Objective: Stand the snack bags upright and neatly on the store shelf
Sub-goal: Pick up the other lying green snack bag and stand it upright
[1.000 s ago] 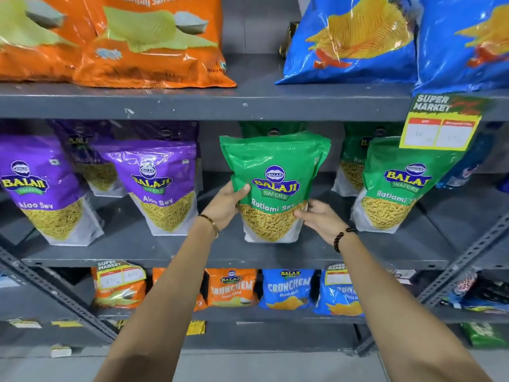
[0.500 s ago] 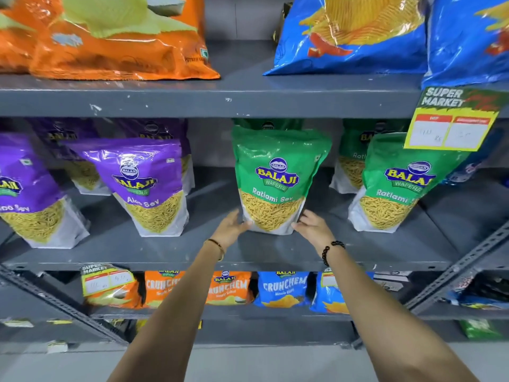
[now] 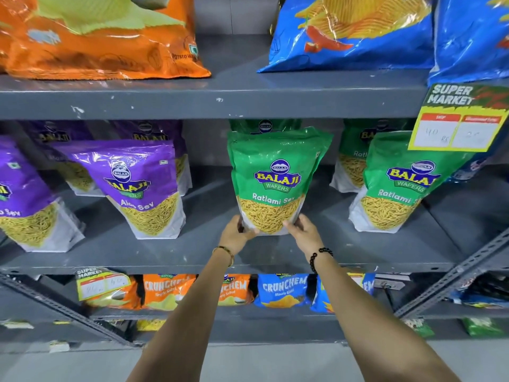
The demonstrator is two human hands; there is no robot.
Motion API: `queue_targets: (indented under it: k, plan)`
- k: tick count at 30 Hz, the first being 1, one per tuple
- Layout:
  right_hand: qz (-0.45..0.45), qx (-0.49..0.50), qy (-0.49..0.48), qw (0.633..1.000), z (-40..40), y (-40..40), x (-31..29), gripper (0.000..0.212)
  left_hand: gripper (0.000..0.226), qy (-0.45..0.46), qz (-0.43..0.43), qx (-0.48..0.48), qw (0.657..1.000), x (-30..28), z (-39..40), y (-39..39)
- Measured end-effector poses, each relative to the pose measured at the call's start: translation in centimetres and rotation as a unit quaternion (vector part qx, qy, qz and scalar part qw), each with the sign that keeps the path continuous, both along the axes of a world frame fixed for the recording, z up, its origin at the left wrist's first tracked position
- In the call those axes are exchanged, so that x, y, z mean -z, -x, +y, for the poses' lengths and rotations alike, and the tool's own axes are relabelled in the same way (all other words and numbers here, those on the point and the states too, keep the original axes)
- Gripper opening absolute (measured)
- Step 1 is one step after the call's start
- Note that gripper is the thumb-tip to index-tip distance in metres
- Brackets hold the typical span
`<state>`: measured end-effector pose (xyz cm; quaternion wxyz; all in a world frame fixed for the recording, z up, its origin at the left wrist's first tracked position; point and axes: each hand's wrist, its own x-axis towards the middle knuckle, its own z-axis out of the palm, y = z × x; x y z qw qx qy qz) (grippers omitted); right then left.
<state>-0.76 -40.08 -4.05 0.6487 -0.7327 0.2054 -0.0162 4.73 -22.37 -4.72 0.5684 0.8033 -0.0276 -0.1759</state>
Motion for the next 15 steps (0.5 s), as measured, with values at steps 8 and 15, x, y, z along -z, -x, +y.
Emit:
queue_targets:
  k: [8,15]
  plan:
    - [0.0,-0.036,0.068,0.997,-0.1,0.2,0.3,0.032,0.043,-0.007,-0.022,-0.016,1.0,-0.4,-0.3,0.8]
    - [-0.008,-0.032,0.109,0.994,0.1,1.3,0.1,0.026,0.043,-0.012,-0.008,-0.008,1.0,-0.5,0.7,1.9]
